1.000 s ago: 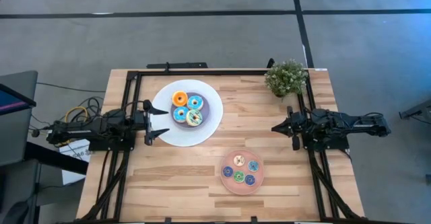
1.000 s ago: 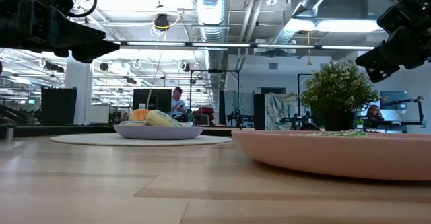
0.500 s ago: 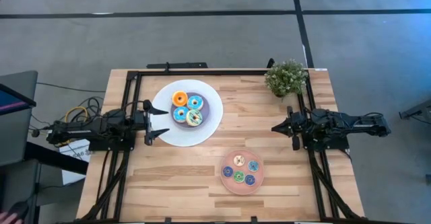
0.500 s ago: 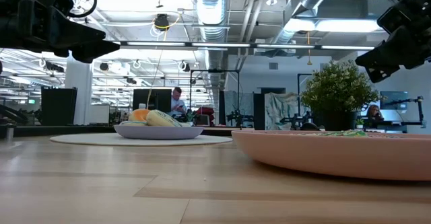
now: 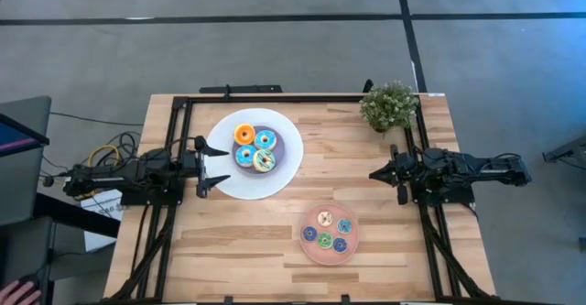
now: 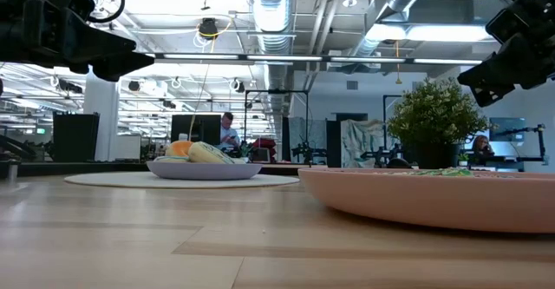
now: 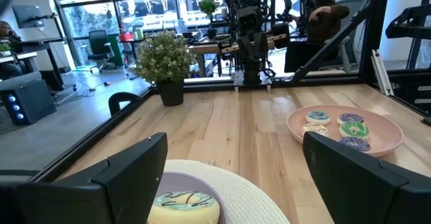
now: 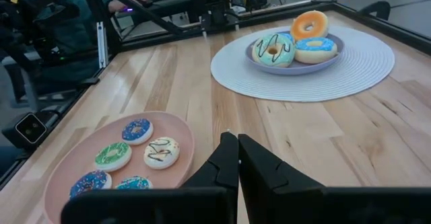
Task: Pick & Place donuts
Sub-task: Return to Home Position
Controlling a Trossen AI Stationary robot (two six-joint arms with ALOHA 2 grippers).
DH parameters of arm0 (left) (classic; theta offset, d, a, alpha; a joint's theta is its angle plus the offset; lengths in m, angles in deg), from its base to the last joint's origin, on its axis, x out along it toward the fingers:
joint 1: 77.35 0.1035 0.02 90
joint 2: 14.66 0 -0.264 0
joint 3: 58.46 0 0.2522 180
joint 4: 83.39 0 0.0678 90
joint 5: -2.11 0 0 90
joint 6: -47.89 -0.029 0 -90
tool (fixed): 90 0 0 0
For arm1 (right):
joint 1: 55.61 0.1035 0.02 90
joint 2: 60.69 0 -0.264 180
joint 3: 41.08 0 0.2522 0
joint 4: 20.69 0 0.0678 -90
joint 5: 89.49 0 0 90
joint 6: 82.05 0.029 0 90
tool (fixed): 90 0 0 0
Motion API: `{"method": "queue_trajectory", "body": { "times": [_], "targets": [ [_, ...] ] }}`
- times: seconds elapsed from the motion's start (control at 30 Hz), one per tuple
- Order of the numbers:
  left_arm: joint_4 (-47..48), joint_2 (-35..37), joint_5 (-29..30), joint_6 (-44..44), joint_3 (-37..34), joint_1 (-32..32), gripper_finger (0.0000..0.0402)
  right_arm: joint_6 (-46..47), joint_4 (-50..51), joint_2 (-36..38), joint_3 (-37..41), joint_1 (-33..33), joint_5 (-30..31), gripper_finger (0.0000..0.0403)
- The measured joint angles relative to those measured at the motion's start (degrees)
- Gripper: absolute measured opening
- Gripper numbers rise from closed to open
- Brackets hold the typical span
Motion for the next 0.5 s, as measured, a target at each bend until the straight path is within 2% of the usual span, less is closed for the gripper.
{"method": "queue_trajectory", "body": {
  "times": [0.5],
  "targets": [
    [0.0,-0.01,0.02,0.22,0.0,-0.01,0.034,0.0,0.0,0.0,0.0,0.0,0.0,0.0001]
  ]
}}
